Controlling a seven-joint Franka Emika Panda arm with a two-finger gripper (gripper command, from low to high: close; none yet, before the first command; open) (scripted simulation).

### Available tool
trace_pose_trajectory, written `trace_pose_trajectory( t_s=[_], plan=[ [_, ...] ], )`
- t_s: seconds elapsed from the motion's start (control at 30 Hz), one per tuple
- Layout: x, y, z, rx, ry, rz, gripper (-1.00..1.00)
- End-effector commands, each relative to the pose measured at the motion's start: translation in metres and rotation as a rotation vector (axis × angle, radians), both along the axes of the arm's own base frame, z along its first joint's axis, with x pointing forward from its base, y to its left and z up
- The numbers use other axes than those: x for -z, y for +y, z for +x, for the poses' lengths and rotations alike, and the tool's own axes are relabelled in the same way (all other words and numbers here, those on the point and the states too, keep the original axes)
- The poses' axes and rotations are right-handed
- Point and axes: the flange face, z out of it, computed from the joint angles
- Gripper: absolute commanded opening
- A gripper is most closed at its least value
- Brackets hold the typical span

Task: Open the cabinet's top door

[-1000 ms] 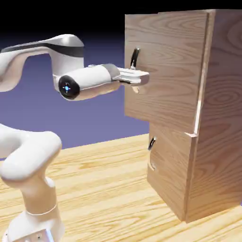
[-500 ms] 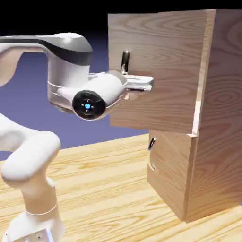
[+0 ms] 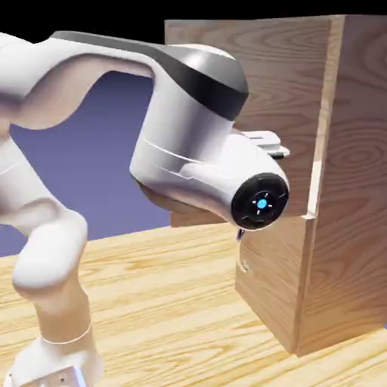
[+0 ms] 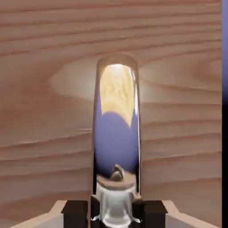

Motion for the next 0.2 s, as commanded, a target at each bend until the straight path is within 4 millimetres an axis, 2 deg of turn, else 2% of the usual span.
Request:
trace_pose_trajectory(
  t_s=[0.0,0.1,0.13,0.17],
  plan=[
    [0.000,-0.006,0.002,-0.024,0.000,0.000,-1.00],
    [0.000,-0.019,0.009,-0.081,0.000,0.000,-1.00],
    [0.000,-0.019,0.009,-0.081,0.000,0.000,1.00],
    [0.000,-0.019,0.009,-0.081,0.000,0.000,1.00]
  ],
)
